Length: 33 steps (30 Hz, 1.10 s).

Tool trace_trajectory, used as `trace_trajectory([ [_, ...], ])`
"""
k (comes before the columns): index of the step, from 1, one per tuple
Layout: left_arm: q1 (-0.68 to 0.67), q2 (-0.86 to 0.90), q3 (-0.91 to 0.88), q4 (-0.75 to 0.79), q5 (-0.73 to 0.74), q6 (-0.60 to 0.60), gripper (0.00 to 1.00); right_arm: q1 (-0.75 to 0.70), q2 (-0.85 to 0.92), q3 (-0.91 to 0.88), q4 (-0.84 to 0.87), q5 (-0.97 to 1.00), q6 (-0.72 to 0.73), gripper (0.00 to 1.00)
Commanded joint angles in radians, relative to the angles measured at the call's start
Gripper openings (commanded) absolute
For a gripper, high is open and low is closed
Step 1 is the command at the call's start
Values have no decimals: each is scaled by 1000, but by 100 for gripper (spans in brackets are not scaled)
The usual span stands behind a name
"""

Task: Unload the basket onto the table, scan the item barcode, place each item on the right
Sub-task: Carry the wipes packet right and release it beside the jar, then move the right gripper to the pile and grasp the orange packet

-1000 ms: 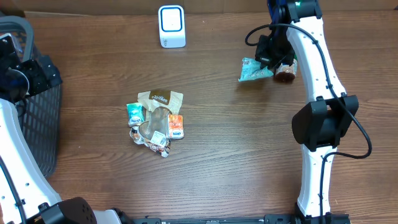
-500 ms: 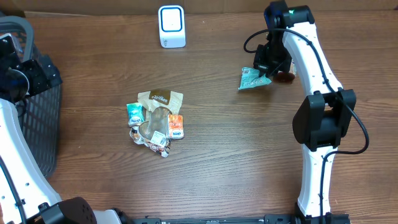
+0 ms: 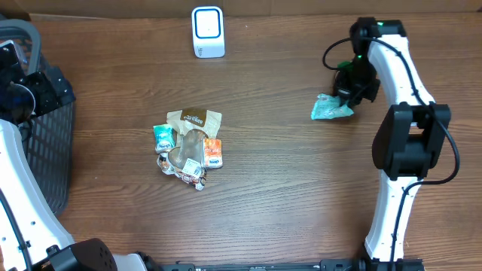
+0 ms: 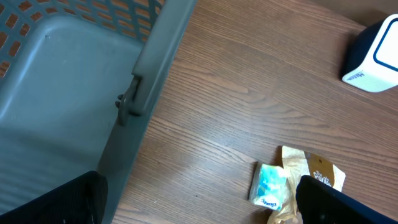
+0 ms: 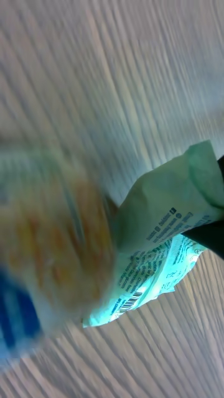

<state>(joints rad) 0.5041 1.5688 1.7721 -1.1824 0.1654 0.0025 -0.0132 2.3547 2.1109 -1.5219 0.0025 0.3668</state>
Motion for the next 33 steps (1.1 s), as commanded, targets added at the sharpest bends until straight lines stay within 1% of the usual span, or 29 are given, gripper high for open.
trace_trajectory([
  [1, 0, -5, 20, 1, 11, -9, 100, -29, -2, -10, -16, 29, 3, 29],
  [2, 0, -5, 20, 1, 11, -9, 100, -32, -2, -10, -22, 29, 2, 36],
  [3, 0, -5, 20, 1, 11, -9, 100, -33, -2, -10, -34, 29, -1, 53],
  [4, 0, -5, 20, 1, 11, -9, 99, -33, -2, -10, -43, 24, -17, 56],
  [7, 0, -5, 20, 1, 11, -9, 100, -33, -2, 22, -77, -78, -112, 56],
  [12, 0, -5, 20, 1, 11, -9, 100, 1, -25, 180, -173, -292, -266, 55],
  [13, 0, -5, 20, 1, 11, -9, 100, 21, -50, 193, -172, -322, -278, 56],
  [14, 0, -5, 20, 1, 11, -9, 99, 63, -111, 196, -172, -330, -290, 56],
  [17, 0, -5, 20, 1, 11, -9, 100, 129, -219, 196, -172, -330, -290, 56],
  [20, 0, -5, 20, 1, 11, -9, 99, 171, -280, 195, -172, -331, -289, 56],
  [22, 0, -5, 20, 1, 11, -9, 100, 211, -319, 195, -172, -330, -288, 59],
  [24, 0, -5, 20, 1, 11, -9, 99, 251, -335, 195, -172, -330, -289, 65],
  [26, 0, -5, 20, 1, 11, -9, 100, 295, -335, 192, -172, -330, -289, 67],
  [30, 0, -5, 20, 1, 11, -9, 100, 379, -332, 99, -75, -334, -235, 69],
  [33, 0, -5, 20, 1, 11, -9, 99, 454, -332, -65, 85, -368, -172, 70],
])
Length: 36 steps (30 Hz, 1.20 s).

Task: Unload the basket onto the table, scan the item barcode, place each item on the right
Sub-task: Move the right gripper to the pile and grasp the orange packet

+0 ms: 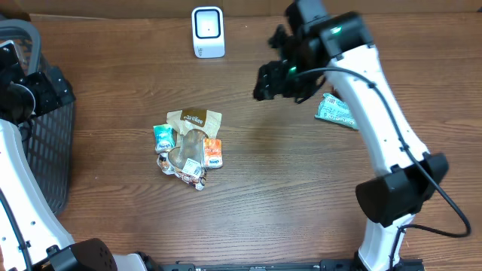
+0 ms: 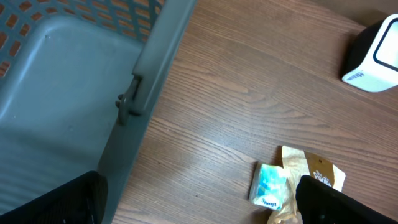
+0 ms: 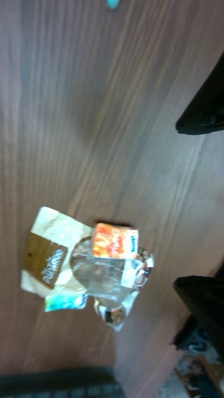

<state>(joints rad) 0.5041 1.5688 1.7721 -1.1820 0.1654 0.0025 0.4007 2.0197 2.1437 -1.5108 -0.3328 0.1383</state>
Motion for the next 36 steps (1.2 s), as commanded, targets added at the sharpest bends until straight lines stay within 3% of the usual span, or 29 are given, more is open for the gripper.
trace_trajectory([
  [1, 0, -5, 20, 0, 11, -9, 100, 61, 3, -158, 136, -63, 66, 71],
  [6, 0, -5, 20, 0, 11, -9, 100, 131, 3, -389, 402, -122, 184, 71],
  [14, 0, -5, 20, 0, 11, -9, 99, 228, 3, -573, 674, -85, 307, 58],
  [18, 0, -5, 20, 0, 11, -9, 99, 317, 6, -582, 721, 152, 307, 57],
  [24, 0, -5, 20, 0, 11, -9, 100, 433, 29, -582, 781, 353, 303, 56],
  [36, 0, -5, 20, 0, 11, -9, 100, 464, 120, -582, 808, 406, 274, 48],
])
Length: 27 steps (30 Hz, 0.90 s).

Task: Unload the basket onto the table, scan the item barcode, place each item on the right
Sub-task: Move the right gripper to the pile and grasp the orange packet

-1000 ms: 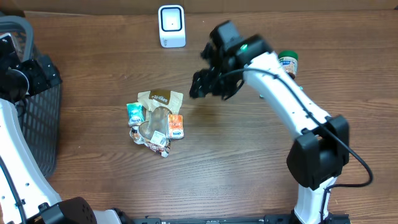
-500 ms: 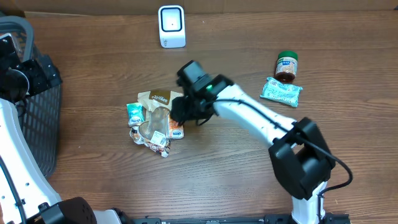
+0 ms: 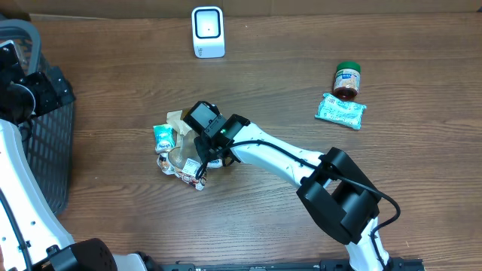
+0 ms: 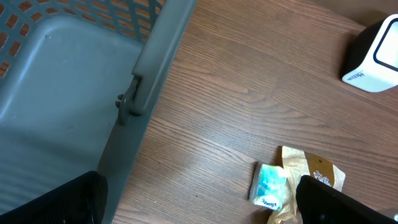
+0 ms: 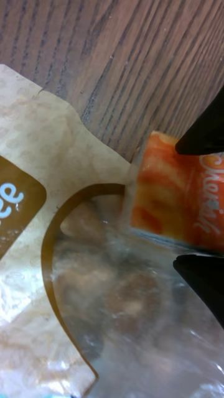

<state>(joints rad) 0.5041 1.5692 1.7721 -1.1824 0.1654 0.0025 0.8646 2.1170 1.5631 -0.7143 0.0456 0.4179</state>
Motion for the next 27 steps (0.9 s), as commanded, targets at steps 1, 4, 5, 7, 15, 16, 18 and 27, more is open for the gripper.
trace_trajectory([
  [1, 0, -6, 20, 1, 11, -9, 100, 0, 32, -2, 12, 27, -6, 47],
  [4, 0, -6, 20, 1, 11, -9, 100, 0, 58, -2, 13, 16, -6, 36],
  [5, 0, -6, 20, 1, 11, -9, 100, 0, 58, -2, 13, 17, -6, 31],
  [7, 0, -6, 20, 1, 11, -9, 100, 0, 58, -2, 13, 15, -6, 15],
  [15, 0, -6, 20, 1, 11, -9, 100, -34, 20, 147, -166, -49, -6, 4],
  [16, 0, -6, 20, 1, 11, -9, 100, -53, -1, 172, -185, -103, -7, 4],
  [18, 0, -6, 20, 1, 11, -9, 100, -102, -47, 200, -188, -257, -48, 4],
  [27, 0, -6, 20, 1, 11, -9, 100, -409, -106, 133, -214, -826, -218, 4],
])
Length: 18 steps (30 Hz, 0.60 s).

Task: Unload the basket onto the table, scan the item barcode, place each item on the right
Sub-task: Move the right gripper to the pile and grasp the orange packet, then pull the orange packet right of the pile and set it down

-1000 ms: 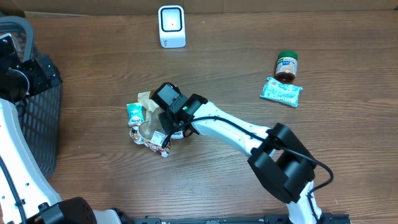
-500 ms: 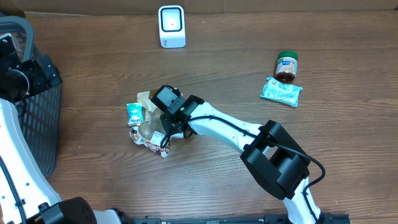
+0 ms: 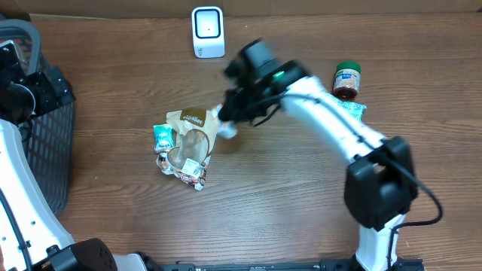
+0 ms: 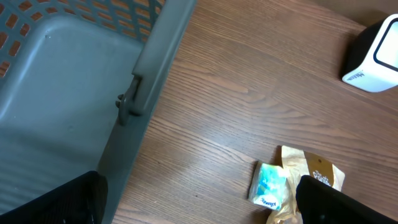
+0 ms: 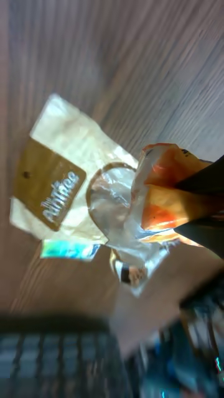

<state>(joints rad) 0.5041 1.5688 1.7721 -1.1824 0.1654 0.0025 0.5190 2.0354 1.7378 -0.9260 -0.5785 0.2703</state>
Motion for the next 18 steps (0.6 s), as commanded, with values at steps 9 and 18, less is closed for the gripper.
trace_trajectory([
  [9, 0, -5, 20, 1, 11, -9, 100, -61, -25, -342, 349, -274, 100, 4],
  [18, 0, -5, 20, 1, 11, -9, 100, -32, -15, -475, 573, -111, 258, 4],
])
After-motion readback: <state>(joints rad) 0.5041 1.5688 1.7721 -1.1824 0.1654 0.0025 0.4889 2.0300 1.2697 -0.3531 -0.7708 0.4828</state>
